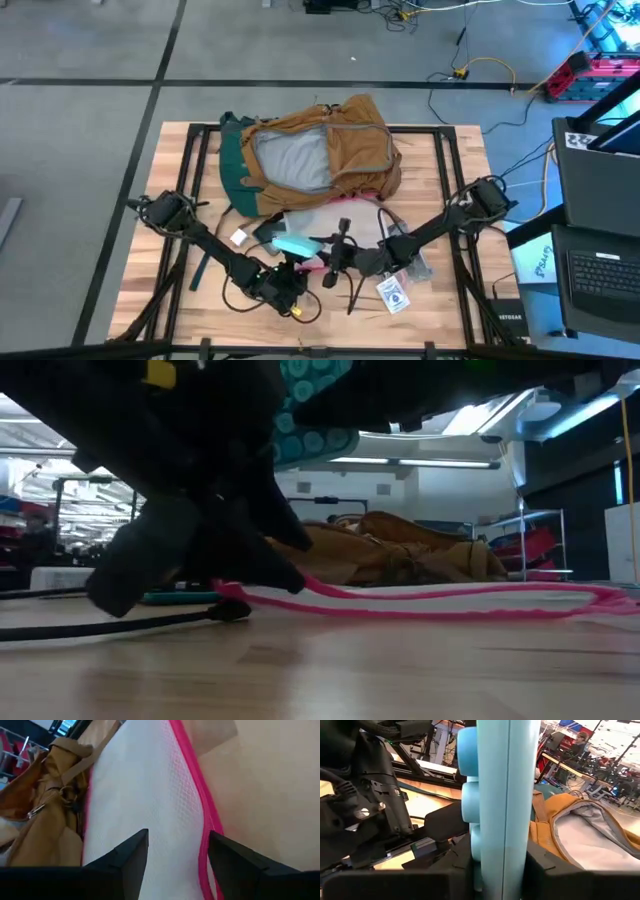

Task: Unpack backpack
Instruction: Put the blue calculator into the pink zipper pouch

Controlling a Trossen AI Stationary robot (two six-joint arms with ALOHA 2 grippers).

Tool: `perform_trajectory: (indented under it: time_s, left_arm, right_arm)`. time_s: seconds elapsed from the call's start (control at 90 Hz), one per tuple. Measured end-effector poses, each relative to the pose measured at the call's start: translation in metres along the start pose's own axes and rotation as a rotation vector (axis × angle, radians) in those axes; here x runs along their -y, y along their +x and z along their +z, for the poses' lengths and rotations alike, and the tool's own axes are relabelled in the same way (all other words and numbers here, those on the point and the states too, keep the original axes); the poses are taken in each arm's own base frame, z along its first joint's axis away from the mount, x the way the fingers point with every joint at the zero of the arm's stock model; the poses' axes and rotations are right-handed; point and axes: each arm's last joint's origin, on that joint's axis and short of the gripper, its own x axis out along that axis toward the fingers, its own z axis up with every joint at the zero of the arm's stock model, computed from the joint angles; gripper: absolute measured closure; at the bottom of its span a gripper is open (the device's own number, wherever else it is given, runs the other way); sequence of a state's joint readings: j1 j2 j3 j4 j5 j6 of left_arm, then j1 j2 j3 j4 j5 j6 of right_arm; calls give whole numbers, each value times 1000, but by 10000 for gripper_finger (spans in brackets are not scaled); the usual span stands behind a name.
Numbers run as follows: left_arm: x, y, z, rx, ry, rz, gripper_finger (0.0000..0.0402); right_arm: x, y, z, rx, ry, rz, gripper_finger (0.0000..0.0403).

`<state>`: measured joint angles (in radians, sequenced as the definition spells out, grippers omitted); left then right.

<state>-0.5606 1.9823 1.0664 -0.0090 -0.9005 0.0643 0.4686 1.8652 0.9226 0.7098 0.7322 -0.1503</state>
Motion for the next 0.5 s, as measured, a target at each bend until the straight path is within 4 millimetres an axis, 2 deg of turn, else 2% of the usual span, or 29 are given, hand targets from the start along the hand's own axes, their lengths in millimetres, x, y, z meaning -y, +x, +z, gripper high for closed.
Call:
perform_trajectory:
  time_s: [0.156, 0.311, 0.4, 0.5]
  left_arm:
    - [-1, 4, -8, -64, 23, -58, 237]
    - [-4, 4, -13, -103, -11, -4, 257]
    - [-5, 4, -13, -106, -23, 28, 293]
    - [-5, 4, -14, -107, -24, 34, 360]
  right_arm:
    - [0, 0, -2, -11, -10, 0, 327]
    - [0, 0, -1, -3, -3, -1, 327]
    - [0, 0, 0, 0, 1, -3, 327]
    - [0, 0, 0, 0, 0, -4, 327]
